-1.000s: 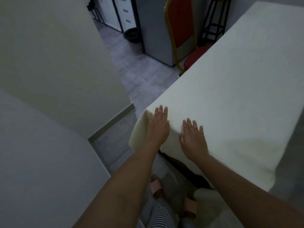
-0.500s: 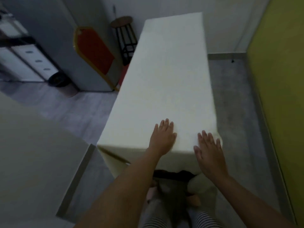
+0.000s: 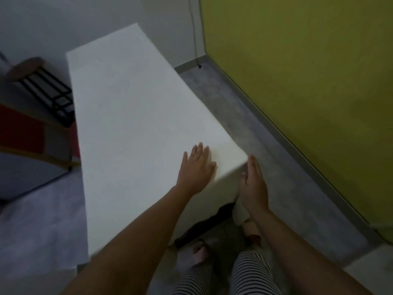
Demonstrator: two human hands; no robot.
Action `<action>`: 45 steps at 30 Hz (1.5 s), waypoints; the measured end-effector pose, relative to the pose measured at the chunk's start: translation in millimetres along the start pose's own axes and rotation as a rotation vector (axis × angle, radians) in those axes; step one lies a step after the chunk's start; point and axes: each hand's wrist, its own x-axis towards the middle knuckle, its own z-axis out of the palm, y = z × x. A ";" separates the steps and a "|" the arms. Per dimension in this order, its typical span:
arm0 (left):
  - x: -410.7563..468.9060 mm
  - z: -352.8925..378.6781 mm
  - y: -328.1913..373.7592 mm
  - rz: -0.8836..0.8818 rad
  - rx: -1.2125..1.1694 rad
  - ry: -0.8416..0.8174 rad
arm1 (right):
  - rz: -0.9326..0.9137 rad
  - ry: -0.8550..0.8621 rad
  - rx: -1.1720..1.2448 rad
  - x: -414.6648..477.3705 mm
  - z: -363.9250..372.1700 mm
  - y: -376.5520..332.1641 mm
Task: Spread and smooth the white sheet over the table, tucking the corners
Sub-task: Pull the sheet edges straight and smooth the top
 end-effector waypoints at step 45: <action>33.5 27.0 74.9 0.551 0.009 0.200 | 0.432 0.580 -0.197 -10.8 73.8 63.2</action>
